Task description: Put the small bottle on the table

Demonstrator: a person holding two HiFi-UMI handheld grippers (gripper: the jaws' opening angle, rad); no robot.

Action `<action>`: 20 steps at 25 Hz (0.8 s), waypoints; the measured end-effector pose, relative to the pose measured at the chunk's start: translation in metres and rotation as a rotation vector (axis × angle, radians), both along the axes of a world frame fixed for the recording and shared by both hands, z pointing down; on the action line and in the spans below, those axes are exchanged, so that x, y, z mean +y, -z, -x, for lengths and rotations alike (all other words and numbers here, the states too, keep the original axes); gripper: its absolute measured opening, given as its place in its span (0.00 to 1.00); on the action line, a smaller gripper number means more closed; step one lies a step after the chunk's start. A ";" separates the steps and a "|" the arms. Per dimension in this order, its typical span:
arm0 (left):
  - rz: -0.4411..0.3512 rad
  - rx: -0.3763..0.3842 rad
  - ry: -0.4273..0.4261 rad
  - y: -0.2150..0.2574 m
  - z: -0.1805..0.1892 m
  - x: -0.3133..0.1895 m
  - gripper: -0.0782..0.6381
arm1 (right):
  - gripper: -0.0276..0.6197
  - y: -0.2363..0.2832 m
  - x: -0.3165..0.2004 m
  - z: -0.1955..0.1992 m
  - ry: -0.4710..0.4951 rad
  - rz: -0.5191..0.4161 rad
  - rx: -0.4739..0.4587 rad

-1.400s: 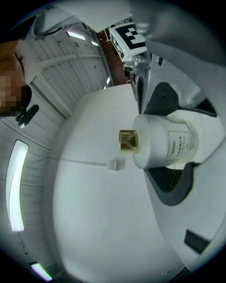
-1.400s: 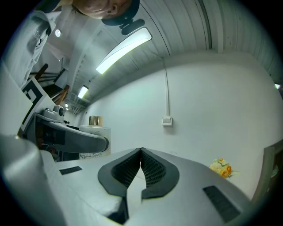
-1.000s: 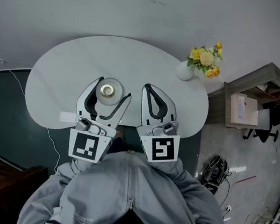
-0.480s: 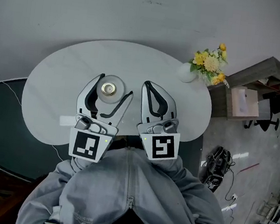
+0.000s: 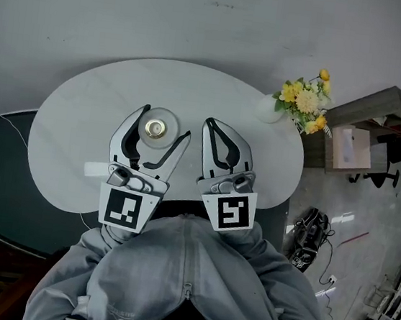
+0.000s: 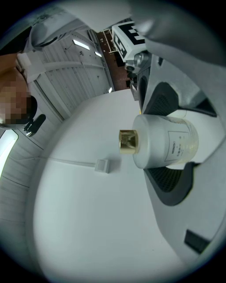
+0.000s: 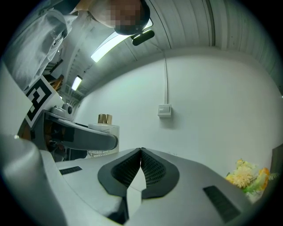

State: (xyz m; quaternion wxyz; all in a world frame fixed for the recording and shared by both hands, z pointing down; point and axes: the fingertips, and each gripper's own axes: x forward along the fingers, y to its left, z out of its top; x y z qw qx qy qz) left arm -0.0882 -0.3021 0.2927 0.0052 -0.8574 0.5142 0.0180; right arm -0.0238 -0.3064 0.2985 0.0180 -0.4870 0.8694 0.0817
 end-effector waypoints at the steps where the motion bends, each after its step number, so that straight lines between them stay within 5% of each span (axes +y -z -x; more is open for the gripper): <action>1: 0.006 -0.001 0.001 -0.002 -0.001 -0.003 0.57 | 0.08 -0.001 -0.002 -0.001 0.005 -0.001 0.004; 20: 0.030 -0.021 0.030 -0.068 -0.009 -0.044 0.57 | 0.08 -0.073 -0.046 0.000 0.098 0.046 0.036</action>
